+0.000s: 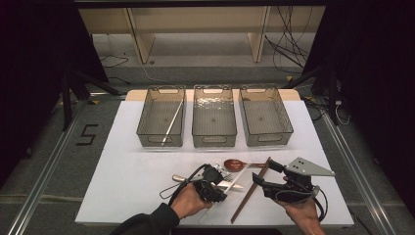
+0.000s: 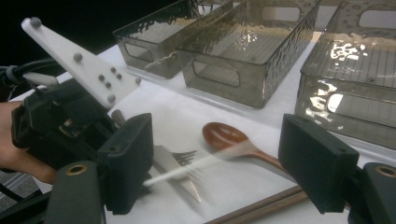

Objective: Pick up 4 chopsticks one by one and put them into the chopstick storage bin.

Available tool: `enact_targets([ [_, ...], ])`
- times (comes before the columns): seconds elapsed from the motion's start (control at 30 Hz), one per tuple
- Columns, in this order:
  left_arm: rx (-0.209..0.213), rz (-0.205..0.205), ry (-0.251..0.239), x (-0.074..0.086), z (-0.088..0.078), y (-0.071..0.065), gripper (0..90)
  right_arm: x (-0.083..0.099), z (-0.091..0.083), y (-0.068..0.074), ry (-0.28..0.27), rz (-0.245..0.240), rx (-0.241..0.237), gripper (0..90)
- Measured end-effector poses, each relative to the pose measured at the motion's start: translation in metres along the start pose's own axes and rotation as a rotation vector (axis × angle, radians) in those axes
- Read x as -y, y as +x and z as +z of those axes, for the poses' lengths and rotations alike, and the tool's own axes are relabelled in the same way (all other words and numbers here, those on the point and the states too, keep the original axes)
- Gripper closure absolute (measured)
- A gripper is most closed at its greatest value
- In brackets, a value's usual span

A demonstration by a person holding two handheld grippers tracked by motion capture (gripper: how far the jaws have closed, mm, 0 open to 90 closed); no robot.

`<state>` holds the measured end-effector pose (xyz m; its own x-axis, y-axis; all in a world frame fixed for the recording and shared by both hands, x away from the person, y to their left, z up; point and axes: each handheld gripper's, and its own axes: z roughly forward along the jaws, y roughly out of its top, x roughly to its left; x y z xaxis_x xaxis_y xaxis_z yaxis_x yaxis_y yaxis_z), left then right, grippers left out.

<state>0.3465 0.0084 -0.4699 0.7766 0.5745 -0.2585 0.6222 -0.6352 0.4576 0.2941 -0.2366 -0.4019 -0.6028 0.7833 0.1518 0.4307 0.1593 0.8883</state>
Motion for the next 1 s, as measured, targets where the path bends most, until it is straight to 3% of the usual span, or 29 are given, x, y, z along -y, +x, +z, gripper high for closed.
enact_targets([
  [0.3, 0.0, 0.02, -0.006, 0.0, -0.002, -0.001, 84.0, 0.0, 0.0, 0.0, 0.003, 0.003, -0.001, 27.4],
  [0.53, 0.01, 0.036, -0.04, -0.003, -0.01, -0.003, 84.3, 0.0, 0.0, -0.001, -0.002, 0.003, 0.001, 27.4],
  [0.73, 0.01, 0.04, -0.076, -0.006, -0.025, 0.001, 84.3, -0.001, -0.001, -0.001, -0.006, 0.004, 0.003, 27.4],
  [1.0, -0.01, 0.028, -0.138, -0.011, -0.051, 0.016, 84.3, -0.001, -0.002, -0.002, -0.007, 0.007, 0.004, 27.4],
])
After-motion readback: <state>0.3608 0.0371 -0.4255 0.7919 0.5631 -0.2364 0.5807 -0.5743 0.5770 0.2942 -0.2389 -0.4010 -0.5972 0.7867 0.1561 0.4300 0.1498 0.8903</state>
